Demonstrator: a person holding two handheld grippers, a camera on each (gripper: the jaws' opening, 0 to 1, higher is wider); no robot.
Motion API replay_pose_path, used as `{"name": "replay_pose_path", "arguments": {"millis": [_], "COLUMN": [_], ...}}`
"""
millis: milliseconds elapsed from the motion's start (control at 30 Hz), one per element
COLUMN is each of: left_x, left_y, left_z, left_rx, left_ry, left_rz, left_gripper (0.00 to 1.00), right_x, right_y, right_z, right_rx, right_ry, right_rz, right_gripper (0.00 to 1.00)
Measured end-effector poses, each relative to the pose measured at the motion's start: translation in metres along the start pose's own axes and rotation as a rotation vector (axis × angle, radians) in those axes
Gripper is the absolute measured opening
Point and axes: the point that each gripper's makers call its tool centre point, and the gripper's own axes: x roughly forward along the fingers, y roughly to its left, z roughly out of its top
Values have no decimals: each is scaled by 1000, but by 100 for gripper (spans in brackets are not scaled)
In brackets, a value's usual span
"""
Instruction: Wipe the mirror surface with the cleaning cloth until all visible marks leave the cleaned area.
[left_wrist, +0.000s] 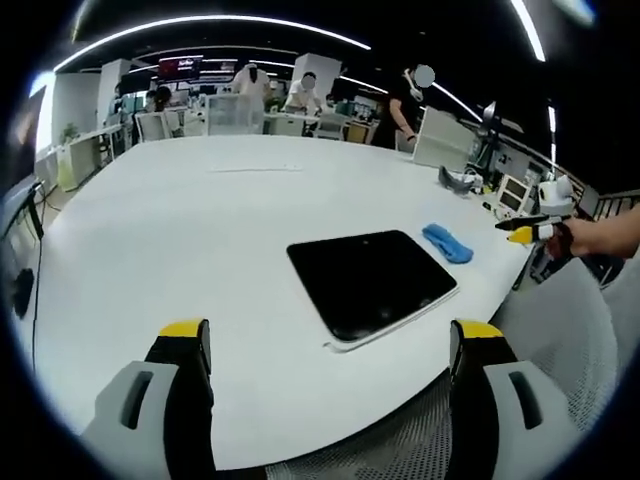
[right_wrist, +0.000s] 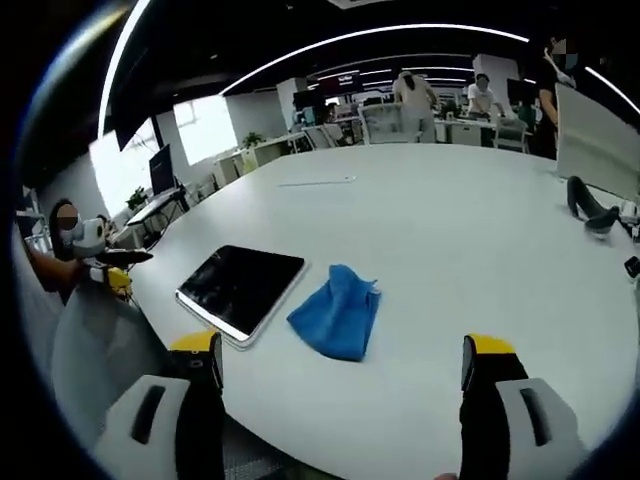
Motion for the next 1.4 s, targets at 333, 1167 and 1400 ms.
{"name": "replay_pose_path", "arguments": {"millis": [333, 1167, 1400], "left_x": [-2, 4, 5], "left_y": [1, 2, 1], "left_z": [-4, 1, 1], "left_rx": [-33, 55, 65], "left_ry": [15, -8, -13], "left_rz": [23, 13, 8], "left_gripper": [99, 99, 98], "right_x": [-4, -2, -16], "right_y": [-7, 12, -2], "right_z": [-3, -24, -32], "right_rx": [-16, -105, -58], "right_ry": [2, 14, 18], "right_rz": [36, 1, -31], "right_gripper": [98, 98, 98]}}
